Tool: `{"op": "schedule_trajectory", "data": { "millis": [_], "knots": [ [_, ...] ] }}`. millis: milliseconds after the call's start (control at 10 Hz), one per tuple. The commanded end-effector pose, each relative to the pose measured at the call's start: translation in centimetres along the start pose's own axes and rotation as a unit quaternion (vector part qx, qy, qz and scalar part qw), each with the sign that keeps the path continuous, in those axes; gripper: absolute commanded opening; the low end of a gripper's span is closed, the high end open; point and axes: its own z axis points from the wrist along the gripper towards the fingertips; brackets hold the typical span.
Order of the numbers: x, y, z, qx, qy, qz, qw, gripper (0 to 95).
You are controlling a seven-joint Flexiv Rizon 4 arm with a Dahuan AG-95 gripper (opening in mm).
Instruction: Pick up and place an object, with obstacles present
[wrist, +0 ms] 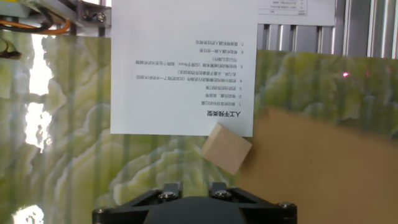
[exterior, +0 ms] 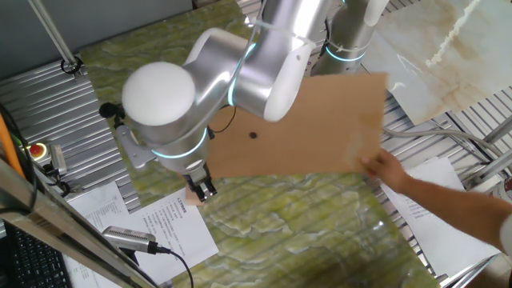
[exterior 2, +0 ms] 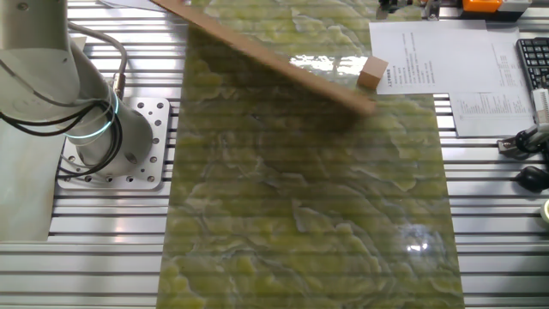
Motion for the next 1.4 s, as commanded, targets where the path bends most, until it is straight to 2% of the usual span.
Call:
{"op": "schedule_trajectory", "data": {
  "millis": [100,300,600,900,1000,1100,1200,1400],
  "knots": [
    [-0.8,-1.7,-0.4,-0.002,0.004,-0.012,0.9999,0.0],
    [-1.8,-3.8,-0.8,-0.001,0.009,-0.024,0.9997,0.0],
    [-2.8,-6.5,-1.4,0.010,0.027,-0.036,0.9990,0.0],
    [-3.6,-9.5,-3.4,0.006,0.047,-0.055,0.9974,0.0],
    [-3.6,-9.9,-3.7,0.005,0.048,-0.056,0.9973,0.0],
    [-3.6,-10.7,-4.3,0.004,0.042,-0.064,0.9971,0.0],
    [-3.6,-10.8,-4.4,0.001,0.035,-0.066,0.9972,0.0],
    [-3.5,-11.1,-4.2,-0.007,0.012,-0.075,0.9971,0.0]
  ]
}}
